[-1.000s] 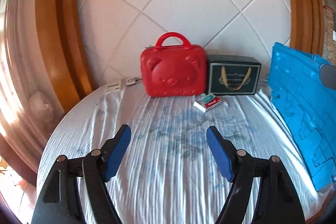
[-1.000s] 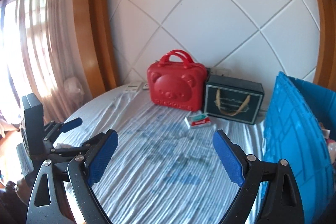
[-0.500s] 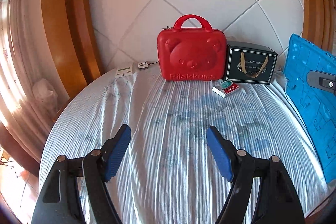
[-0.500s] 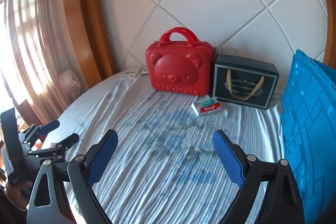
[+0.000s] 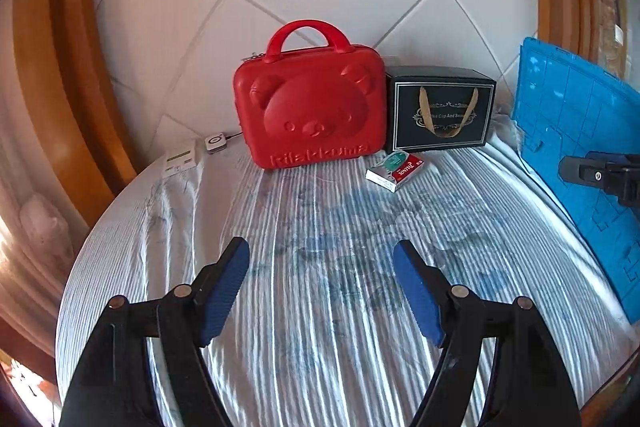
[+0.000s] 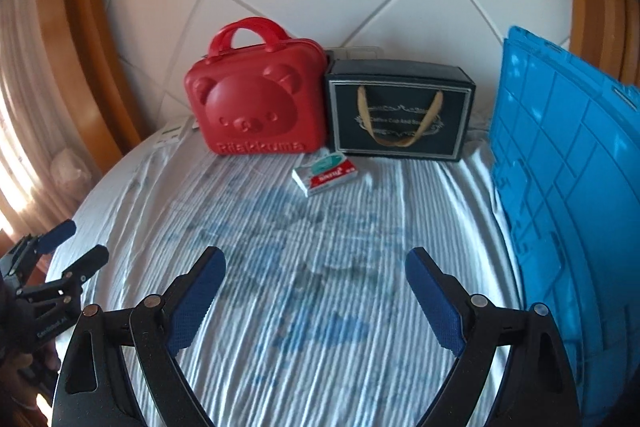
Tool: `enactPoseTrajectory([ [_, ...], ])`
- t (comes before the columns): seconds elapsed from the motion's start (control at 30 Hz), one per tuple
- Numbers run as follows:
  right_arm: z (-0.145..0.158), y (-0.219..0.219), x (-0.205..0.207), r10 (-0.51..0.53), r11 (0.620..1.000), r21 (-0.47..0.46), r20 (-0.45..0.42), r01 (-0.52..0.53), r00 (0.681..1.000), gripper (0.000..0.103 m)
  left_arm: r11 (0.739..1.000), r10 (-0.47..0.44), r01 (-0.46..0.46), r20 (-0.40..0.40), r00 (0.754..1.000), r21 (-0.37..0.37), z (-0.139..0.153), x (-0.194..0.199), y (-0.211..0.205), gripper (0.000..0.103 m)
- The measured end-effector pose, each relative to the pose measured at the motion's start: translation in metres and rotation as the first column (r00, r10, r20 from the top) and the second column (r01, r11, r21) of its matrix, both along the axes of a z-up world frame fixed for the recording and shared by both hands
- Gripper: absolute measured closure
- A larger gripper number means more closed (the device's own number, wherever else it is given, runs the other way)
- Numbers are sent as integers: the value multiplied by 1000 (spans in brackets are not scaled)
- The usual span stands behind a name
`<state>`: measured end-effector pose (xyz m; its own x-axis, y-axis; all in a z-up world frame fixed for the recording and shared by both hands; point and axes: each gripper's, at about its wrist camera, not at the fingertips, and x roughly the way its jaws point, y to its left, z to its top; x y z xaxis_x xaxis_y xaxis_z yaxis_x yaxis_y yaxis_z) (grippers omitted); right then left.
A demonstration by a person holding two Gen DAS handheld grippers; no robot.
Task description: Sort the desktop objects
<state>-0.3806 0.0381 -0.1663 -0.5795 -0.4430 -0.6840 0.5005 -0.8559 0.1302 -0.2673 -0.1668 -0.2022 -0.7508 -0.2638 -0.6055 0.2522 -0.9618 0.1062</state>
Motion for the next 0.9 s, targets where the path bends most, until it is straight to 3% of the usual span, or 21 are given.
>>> enactPoseTrajectory([
  [0.27, -8, -17, -2, -113, 994, 3, 17, 112, 994, 10, 994, -110, 110, 8, 994, -21, 4, -22, -23, 29],
  [0.43, -1, -24, 0, -116, 993, 20, 6, 116, 993, 10, 993, -110, 109, 7, 994, 34, 3, -27, -32, 29],
  [0.9, 2, -22, -13, -110, 994, 22, 15, 109, 994, 10, 997, -70, 70, 23, 997, 25, 1, -14, -30, 29],
])
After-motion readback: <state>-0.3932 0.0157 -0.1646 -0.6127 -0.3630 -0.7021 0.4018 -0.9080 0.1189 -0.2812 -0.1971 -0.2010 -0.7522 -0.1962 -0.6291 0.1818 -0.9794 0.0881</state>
